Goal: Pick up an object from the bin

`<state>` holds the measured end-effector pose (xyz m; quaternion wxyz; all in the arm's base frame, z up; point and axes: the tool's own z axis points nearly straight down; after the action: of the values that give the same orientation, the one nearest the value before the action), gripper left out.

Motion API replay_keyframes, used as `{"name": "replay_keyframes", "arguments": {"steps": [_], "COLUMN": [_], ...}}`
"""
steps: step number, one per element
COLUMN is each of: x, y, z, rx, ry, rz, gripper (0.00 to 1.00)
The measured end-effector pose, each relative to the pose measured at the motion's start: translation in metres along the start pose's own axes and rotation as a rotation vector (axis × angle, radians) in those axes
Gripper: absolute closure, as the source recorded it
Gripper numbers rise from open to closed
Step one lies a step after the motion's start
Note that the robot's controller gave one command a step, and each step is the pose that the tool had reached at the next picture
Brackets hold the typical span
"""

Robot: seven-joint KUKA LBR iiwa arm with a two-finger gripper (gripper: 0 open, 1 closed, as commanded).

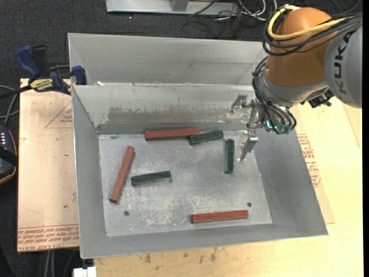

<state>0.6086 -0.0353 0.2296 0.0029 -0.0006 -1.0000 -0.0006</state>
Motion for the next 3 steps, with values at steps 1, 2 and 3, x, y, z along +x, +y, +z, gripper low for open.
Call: {"name": "replay_keyframes", "arguments": {"steps": [1,2,3], "x": [-0.001,-0.006,-0.031], "y": [0.000,0.000,0.015], "z": [-0.004,0.039,0.112], "rx": [0.001,0.000,0.001], "ry": [-0.008,-0.014,-0.013], "rz": [-0.001,0.062,0.006], "gripper": [0.00,0.00,0.00]}}
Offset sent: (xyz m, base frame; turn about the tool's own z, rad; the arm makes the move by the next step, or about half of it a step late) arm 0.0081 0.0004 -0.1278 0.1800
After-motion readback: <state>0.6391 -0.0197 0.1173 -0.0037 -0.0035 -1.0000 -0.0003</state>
